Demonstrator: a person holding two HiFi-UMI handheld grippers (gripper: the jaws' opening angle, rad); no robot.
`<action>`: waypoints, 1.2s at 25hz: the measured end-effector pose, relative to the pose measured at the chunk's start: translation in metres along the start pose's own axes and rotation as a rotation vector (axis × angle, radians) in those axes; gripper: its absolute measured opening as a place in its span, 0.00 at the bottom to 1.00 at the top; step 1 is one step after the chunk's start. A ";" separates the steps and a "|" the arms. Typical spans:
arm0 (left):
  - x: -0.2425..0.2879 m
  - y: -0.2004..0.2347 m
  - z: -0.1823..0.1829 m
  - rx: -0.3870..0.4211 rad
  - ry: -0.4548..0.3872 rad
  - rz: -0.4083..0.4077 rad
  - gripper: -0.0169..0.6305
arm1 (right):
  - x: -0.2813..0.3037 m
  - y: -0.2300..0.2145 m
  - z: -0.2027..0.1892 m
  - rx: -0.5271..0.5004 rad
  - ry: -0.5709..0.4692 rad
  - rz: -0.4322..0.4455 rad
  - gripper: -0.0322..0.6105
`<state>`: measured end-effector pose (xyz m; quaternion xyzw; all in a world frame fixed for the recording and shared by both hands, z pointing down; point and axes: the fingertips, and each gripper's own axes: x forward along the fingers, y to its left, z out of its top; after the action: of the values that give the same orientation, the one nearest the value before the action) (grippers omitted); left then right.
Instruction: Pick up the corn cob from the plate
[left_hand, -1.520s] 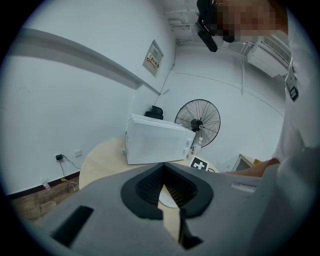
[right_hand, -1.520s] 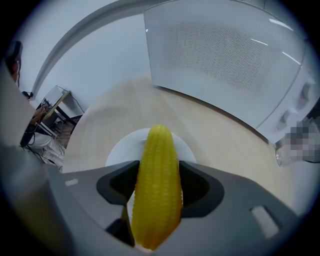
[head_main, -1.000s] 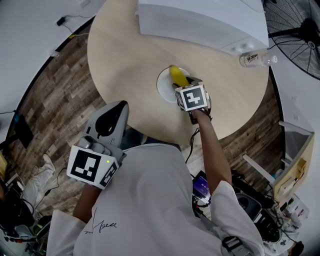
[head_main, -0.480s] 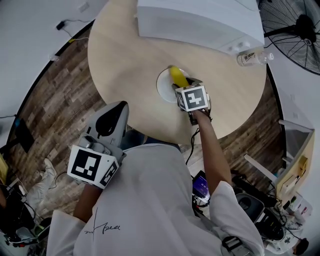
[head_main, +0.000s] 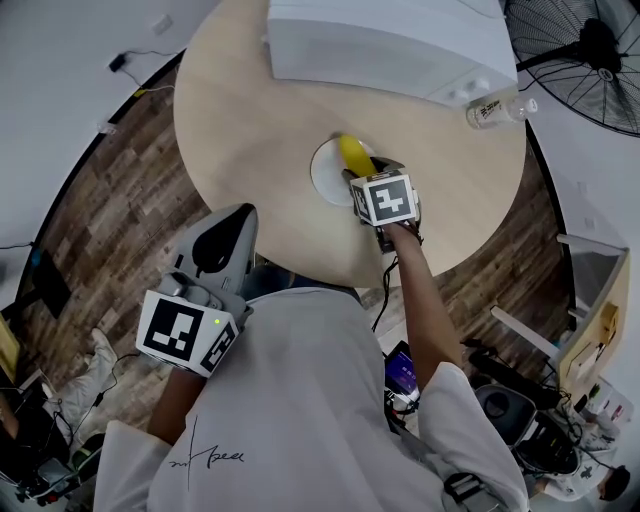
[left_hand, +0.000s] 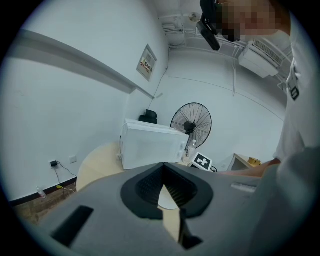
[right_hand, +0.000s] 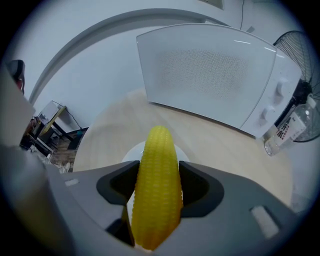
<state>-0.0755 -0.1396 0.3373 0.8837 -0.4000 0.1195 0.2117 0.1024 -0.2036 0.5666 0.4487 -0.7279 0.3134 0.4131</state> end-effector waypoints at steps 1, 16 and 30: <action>0.000 -0.001 0.000 0.001 -0.001 -0.003 0.01 | -0.002 0.000 0.000 0.002 -0.002 -0.002 0.46; -0.008 -0.016 0.002 0.019 -0.014 -0.042 0.01 | -0.024 0.008 -0.006 0.037 -0.045 -0.014 0.46; -0.024 -0.017 0.002 0.008 -0.041 -0.063 0.01 | -0.048 0.023 -0.010 0.093 -0.101 -0.014 0.46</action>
<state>-0.0783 -0.1150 0.3223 0.8990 -0.3757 0.0962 0.2035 0.0973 -0.1673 0.5273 0.4878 -0.7292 0.3209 0.3569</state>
